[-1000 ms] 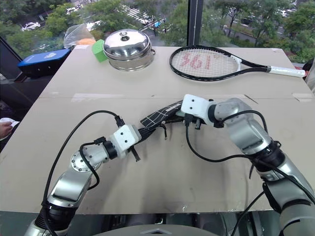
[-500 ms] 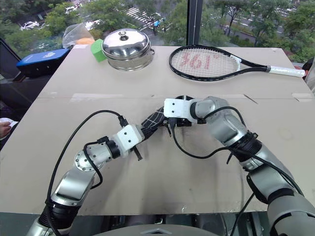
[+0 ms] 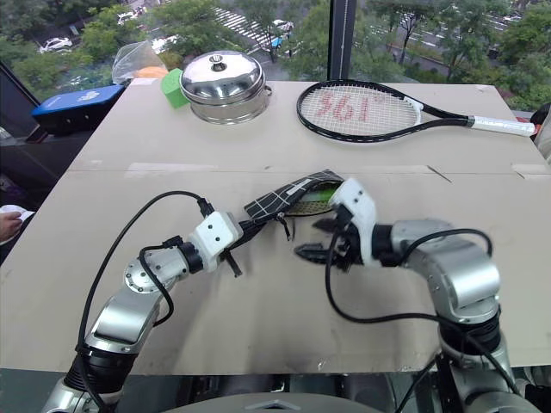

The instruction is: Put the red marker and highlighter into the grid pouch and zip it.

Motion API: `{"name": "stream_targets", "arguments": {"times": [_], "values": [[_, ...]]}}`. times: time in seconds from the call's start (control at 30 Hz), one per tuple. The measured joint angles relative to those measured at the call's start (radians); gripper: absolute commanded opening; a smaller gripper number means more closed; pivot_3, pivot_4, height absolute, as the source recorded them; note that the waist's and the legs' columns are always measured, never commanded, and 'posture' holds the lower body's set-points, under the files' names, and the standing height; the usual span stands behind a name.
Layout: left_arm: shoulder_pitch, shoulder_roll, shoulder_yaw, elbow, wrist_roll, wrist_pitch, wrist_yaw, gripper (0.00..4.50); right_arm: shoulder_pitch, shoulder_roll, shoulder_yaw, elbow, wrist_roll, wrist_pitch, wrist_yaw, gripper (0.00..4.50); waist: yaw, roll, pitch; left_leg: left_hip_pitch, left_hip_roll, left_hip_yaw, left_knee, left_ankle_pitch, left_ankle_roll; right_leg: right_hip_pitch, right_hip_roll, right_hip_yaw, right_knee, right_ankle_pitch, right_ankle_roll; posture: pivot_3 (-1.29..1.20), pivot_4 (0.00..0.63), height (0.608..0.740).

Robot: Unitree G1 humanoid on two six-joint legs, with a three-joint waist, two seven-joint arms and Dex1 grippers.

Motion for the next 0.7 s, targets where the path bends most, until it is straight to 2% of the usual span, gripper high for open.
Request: {"name": "stream_targets", "arguments": {"times": [0.2, 0.5, 0.6, 0.67, 0.7], "values": [[0.008, -0.004, -0.001, -0.003, -0.017, 0.014, -0.001, 0.00, 0.024, 0.162, 0.059, 0.100, 0.000, -0.046, -0.186, 3.33, -0.002, -0.002, -0.001, 0.000, 0.000, 0.000, 0.000, 0.000, 0.000, 0.000, 0.001, 0.000, 0.000, 0.000, 0.000, 0.00, 0.150, 0.740], [0.007, 0.005, -0.001, -0.032, -0.020, 0.039, -0.010, 0.00, -0.046, 0.189, 0.088, 0.248, 0.005, -0.169, -0.287, 3.33, -0.011, -0.002, -0.001, 0.000, -0.001, -0.001, -0.001, 0.000, 0.000, 0.000, 0.003, 0.000, 0.000, 0.002, 0.004, 0.00, 0.150, 0.740], [0.008, 0.006, -0.001, -0.042, -0.020, 0.043, -0.011, 0.00, -0.051, 0.196, 0.091, 0.275, 0.012, -0.189, -0.299, 2.57, -0.015, -0.002, -0.001, 0.000, -0.001, -0.001, -0.001, 0.000, 0.000, 0.000, 0.003, 0.000, 0.000, 0.002, 0.004, 0.00, 0.150, 0.740], [0.008, 0.010, -0.001, -0.049, -0.019, 0.044, -0.012, 0.00, -0.064, 0.200, 0.093, 0.301, 0.013, -0.201, -0.312, 1.66, -0.018, -0.002, -0.001, 0.000, -0.001, 0.000, -0.001, 0.000, 0.000, 0.000, 0.003, 0.000, 0.000, 0.002, 0.004, 0.00, 0.150, 0.740], [0.009, 0.013, -0.002, -0.052, -0.018, 0.044, -0.012, 0.00, -0.067, 0.200, 0.093, 0.305, 0.013, -0.210, -0.319, 1.05, -0.018, -0.001, -0.001, 0.000, -0.001, -0.001, -0.001, 0.000, 0.000, 0.000, 0.003, 0.000, 0.000, 0.002, 0.004, 0.00, 0.150, 0.740]]}}
